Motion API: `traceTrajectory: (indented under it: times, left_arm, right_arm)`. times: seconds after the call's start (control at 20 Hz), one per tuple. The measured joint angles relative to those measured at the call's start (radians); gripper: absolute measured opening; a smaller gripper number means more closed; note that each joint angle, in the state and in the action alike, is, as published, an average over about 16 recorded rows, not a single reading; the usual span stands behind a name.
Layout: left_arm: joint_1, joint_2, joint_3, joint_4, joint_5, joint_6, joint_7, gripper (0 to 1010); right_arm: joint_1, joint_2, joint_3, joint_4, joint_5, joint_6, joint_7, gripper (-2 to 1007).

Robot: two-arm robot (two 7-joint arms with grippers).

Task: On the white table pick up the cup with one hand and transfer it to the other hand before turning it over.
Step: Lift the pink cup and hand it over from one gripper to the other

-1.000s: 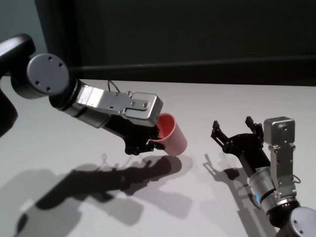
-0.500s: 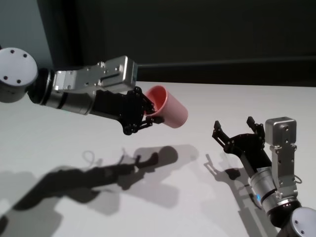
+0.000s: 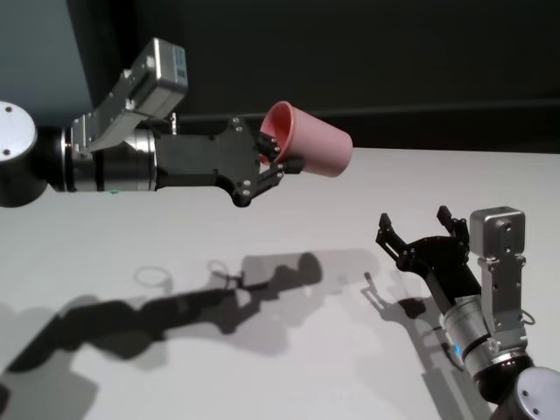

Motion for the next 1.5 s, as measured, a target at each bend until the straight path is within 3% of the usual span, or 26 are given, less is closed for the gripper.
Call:
traceTrajectory:
  times: [0.3, 0.6, 0.9, 1.5]
  left_arm:
    - [0.037, -0.042, -0.05, 0.049, -0.12, -0.057, -0.014, 54]
    - [0.05, -0.079, -0.075, 0.101, -0.2, -0.1, -0.045, 54]
    - [0.05, -0.104, -0.083, 0.139, -0.243, -0.12, -0.073, 54]
    - [0.061, -0.129, -0.082, 0.17, -0.293, -0.136, -0.114, 54]
  right_arm:
    - [0.0, 0.0, 0.0, 0.0, 0.0, 0.0, 0.0, 1002]
    - [0.0, 0.0, 0.0, 0.0, 0.0, 0.0, 0.0, 1002]
    - [0.0, 0.0, 0.0, 0.0, 0.0, 0.0, 0.0, 1002]
    - [0.0, 0.0, 0.0, 0.0, 0.0, 0.0, 0.0, 1002]
